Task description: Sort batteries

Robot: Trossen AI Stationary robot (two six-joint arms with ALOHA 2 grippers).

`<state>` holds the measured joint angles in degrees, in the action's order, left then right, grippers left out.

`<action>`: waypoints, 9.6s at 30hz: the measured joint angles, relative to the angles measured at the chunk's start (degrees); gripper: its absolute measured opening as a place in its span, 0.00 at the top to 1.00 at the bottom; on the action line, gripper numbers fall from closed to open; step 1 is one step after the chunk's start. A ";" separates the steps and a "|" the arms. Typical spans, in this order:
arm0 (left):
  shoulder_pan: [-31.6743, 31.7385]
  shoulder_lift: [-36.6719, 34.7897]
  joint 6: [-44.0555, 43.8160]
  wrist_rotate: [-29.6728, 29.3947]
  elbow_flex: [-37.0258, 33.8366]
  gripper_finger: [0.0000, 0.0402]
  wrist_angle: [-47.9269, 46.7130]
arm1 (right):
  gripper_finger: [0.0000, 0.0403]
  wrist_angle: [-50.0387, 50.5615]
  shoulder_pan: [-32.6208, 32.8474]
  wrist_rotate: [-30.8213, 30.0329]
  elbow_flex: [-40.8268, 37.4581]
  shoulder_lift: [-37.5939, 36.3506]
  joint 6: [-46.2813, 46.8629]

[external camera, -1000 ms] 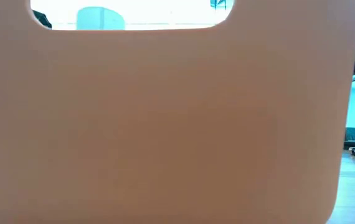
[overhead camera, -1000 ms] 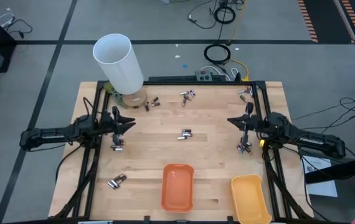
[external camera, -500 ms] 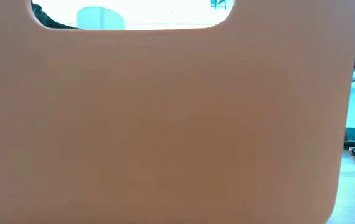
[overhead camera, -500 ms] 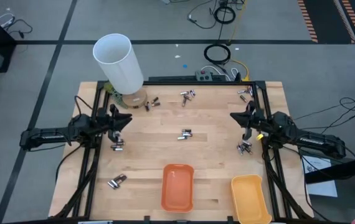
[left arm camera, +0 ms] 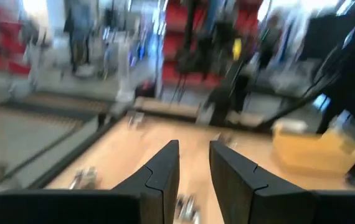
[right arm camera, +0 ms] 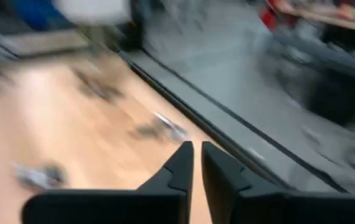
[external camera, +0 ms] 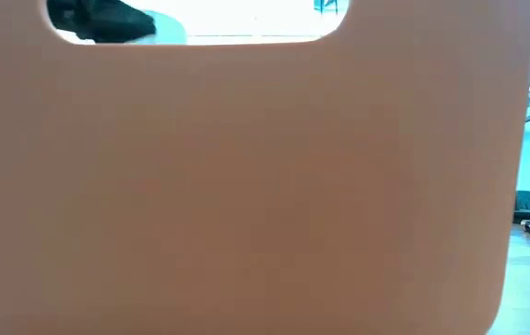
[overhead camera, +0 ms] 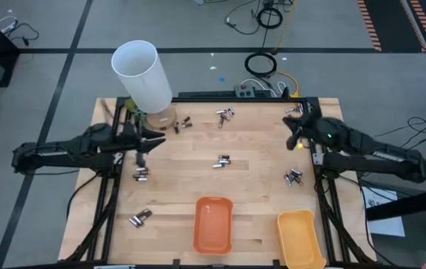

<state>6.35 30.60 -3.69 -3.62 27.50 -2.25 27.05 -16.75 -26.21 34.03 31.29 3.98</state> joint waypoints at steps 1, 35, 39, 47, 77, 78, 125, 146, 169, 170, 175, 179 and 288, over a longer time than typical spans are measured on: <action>0.00 2.31 -0.03 -0.60 1.27 0.76 -1.39 | 0.88 4.21 -0.71 -1.66 2.97 2.87 0.28; -1.51 18.93 1.14 -1.40 2.37 0.76 7.85 | 0.51 17.94 -35.90 14.61 14.09 48.02 -0.75; -1.51 18.93 1.14 -1.40 2.37 0.76 7.86 | 0.51 17.66 -38.18 14.64 14.28 50.10 -1.74; -1.51 18.93 1.10 -1.38 2.39 0.76 8.19 | 0.51 17.91 -39.66 15.72 18.68 55.09 -1.69; -1.51 18.93 1.15 -1.35 2.39 0.76 8.25 | 0.51 21.16 -40.55 15.99 19.88 57.48 -10.88; -1.51 18.93 1.15 -1.35 2.39 0.76 8.25 | 0.51 21.13 -40.55 15.93 19.88 57.48 -10.88; -1.51 18.93 2.59 -1.35 2.40 0.76 8.24 | 1.00 1.73 -30.38 24.74 12.26 57.61 0.27; -1.51 18.93 2.65 -1.35 2.41 0.76 8.23 | 1.00 -11.96 -40.44 21.57 13.18 57.31 -7.71; -1.50 18.95 4.04 -1.81 2.39 0.76 8.32 | 0.91 9.74 -38.80 16.61 12.17 56.99 -4.01; -1.51 18.96 4.04 -1.81 2.39 0.76 8.37 | 0.88 8.97 -38.80 15.39 12.18 57.06 -4.40; -1.51 19.43 4.05 -1.83 2.39 0.76 9.28 | 0.68 9.29 -38.78 15.85 12.67 56.72 -4.25; -1.49 20.37 4.25 -1.86 2.39 0.76 9.97 | 0.57 10.81 -38.78 15.64 13.33 56.72 -3.19; -1.51 24.33 5.45 -1.13 2.39 0.76 12.12 | 0.95 16.60 -12.97 28.87 53.48 72.86 -5.41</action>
<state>4.84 54.94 1.76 -4.75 29.89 9.86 43.65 -29.73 2.66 87.50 104.15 -1.43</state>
